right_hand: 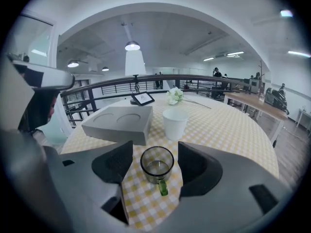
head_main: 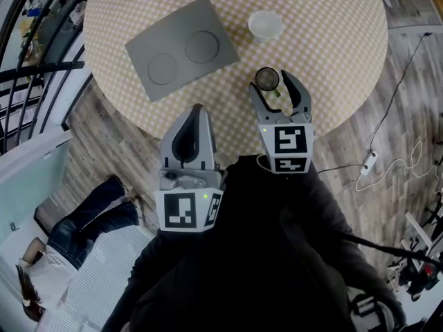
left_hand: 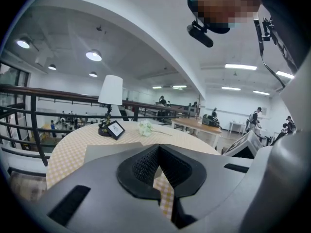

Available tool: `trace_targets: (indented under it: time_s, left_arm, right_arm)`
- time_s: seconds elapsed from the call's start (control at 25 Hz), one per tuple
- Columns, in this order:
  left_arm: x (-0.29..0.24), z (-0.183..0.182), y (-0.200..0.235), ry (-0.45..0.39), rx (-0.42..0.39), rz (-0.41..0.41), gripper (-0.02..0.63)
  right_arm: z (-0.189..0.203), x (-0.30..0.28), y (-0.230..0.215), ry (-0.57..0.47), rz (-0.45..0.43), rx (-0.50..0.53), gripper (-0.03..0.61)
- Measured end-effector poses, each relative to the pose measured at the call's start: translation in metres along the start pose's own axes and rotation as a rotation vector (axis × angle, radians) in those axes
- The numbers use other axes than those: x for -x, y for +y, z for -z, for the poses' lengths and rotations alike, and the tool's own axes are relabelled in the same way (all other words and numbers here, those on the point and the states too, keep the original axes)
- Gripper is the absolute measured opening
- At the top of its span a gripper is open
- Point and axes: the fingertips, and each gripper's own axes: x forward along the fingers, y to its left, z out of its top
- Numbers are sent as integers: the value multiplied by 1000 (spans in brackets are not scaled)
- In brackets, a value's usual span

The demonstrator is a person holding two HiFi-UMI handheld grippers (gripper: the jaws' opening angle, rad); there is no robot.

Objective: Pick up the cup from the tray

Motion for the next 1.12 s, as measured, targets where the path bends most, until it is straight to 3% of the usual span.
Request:
trace_targets:
  time_s: [0.16,0.36,0.4,0.52,0.6,0.88,1.12]
  left_arm:
    - [12,-17,5,-54,9,-29,3]
    - [30,-48,8,-145,-6,-73,4]
    - [34,-55,10,-165,-8,-85,4]
    - [48,-72,21,-211,-7,-119,3]
    - [57,-80,30,-236,-9,-144,3]
    - [85,-96,48,-310,-10,-215,3]
    - [103,-106,63,-335,-13,-256,3]
  right_arm:
    - [-34,23,16,-76,-41,4,268]
    - [-88,48,46,-208,-157,32,266]
    - [-98,52,52,-233,-181,41,241]
    - [-124,63,76,-297,-233,78,69]
    - [-136,69,95,-326,-274,99,31]
    - [-170,91,145,-403,-390,178,9]
    - [-190,104,173,-453,-438,220,9]
